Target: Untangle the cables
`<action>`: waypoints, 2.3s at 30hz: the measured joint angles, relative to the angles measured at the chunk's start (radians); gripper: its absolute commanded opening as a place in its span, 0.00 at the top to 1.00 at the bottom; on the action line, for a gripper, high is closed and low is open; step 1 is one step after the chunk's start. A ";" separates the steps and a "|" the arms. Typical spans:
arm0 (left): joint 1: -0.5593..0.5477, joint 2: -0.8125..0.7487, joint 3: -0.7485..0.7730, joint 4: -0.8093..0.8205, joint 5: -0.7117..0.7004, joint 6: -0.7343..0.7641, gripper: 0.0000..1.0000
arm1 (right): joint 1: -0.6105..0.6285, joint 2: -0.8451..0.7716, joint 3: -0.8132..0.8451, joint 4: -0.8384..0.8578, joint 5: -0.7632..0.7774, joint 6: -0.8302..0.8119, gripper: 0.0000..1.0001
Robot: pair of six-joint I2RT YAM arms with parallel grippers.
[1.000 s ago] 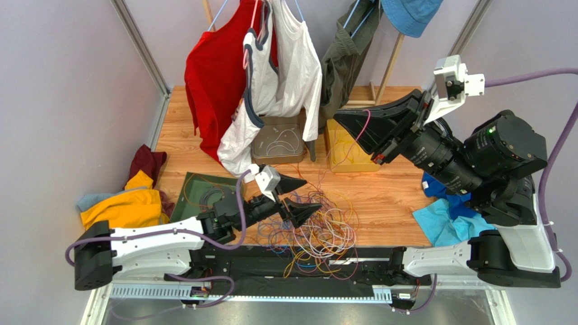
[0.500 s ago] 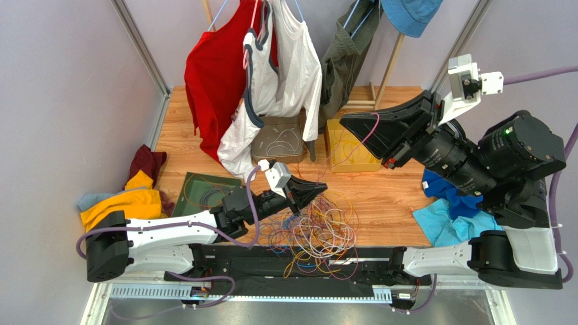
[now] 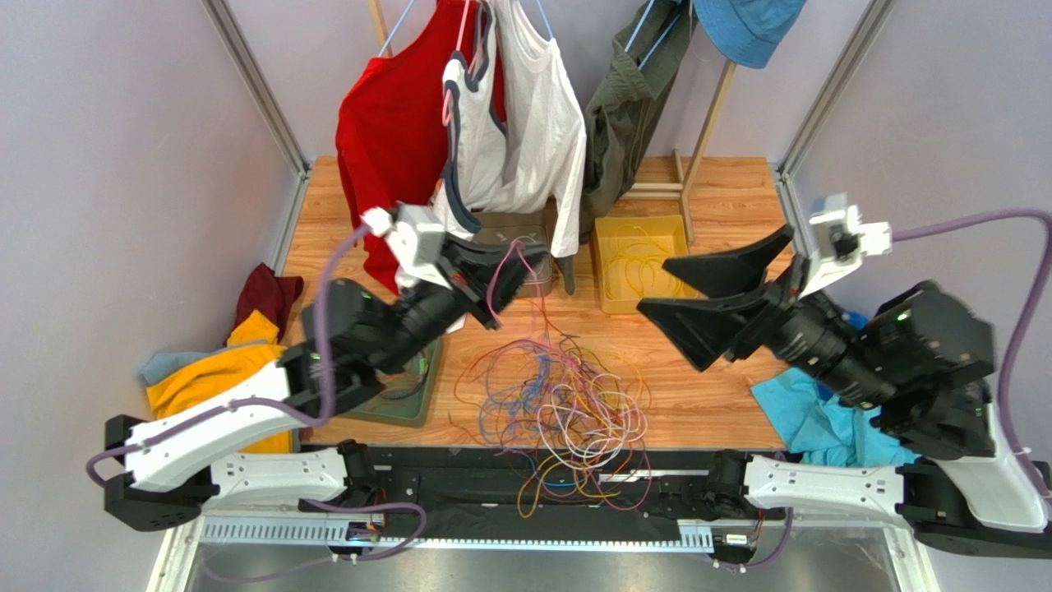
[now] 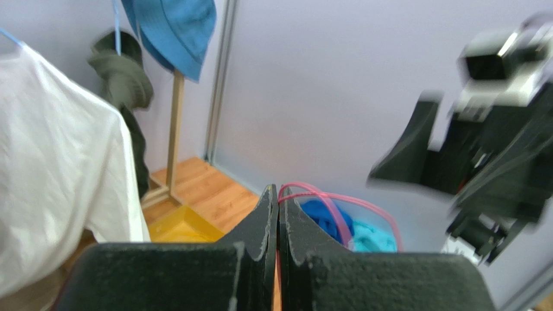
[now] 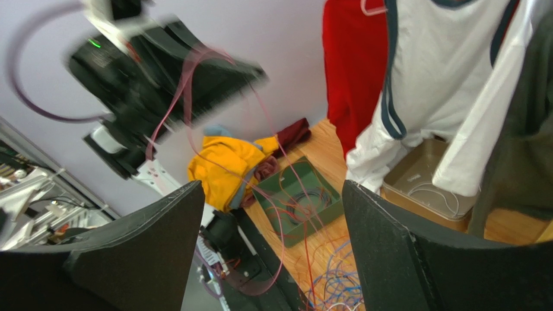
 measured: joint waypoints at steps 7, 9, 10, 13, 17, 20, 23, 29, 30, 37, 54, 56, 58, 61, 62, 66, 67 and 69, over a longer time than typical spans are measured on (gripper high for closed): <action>0.000 0.086 0.379 -0.262 -0.055 0.018 1.00 | 0.000 -0.162 -0.391 0.049 0.060 0.074 0.17; 0.000 0.117 0.445 -0.302 -0.056 0.025 1.00 | 0.000 -0.167 -0.469 0.085 0.061 0.092 0.18; 0.000 0.139 0.483 -0.331 -0.056 0.028 1.00 | 0.000 -0.167 -0.494 0.092 0.061 0.098 0.18; 0.000 0.191 0.550 -0.397 -0.056 0.029 1.00 | 0.000 -0.161 -0.556 0.113 0.061 0.113 0.20; 0.000 0.235 0.564 -0.476 -0.073 0.029 1.00 | 0.000 -0.162 -0.582 0.138 0.061 0.124 0.21; 0.000 0.242 0.550 -0.531 -0.090 0.025 1.00 | 0.000 -0.186 -0.607 0.167 0.061 0.127 0.21; 0.000 0.239 0.546 -0.576 -0.105 0.014 1.00 | 0.000 -0.210 -0.633 0.190 0.060 0.134 0.23; 0.000 0.194 0.494 -0.663 -0.161 -0.039 1.00 | 0.000 -0.266 -0.711 0.211 0.063 0.156 0.25; 0.000 0.185 0.484 -0.695 -0.188 -0.053 1.00 | 0.000 -0.278 -0.726 0.212 0.066 0.161 0.25; 0.119 0.096 0.334 -0.867 -0.293 -0.170 1.00 | 0.000 -0.362 -0.813 0.213 0.088 0.195 0.27; 0.429 -0.112 0.223 -1.072 -0.379 -0.289 1.00 | 0.000 -0.428 -0.840 0.200 0.138 0.203 0.28; 0.454 -0.113 0.237 -1.098 -0.399 -0.288 1.00 | 0.000 -0.428 -0.840 0.200 0.139 0.203 0.28; 0.480 -0.116 0.246 -1.117 -0.415 -0.287 1.00 | 0.000 -0.428 -0.840 0.201 0.138 0.203 0.28; 0.524 -0.121 0.266 -1.137 -0.427 -0.282 1.00 | 0.000 -0.428 -0.841 0.203 0.138 0.203 0.29; 0.536 -0.122 0.268 -1.140 -0.427 -0.280 1.00 | 0.000 -0.428 -0.842 0.203 0.138 0.203 0.29; 0.605 -0.126 0.218 -1.123 -0.396 -0.283 1.00 | 0.000 -0.427 -0.855 0.206 0.134 0.203 0.29; 0.627 -0.127 0.183 -1.108 -0.377 -0.285 1.00 | 0.000 -0.427 -0.857 0.206 0.132 0.204 0.29; 0.675 -0.130 0.100 -1.077 -0.329 -0.291 1.00 | 0.000 -0.428 -0.862 0.204 0.129 0.207 0.29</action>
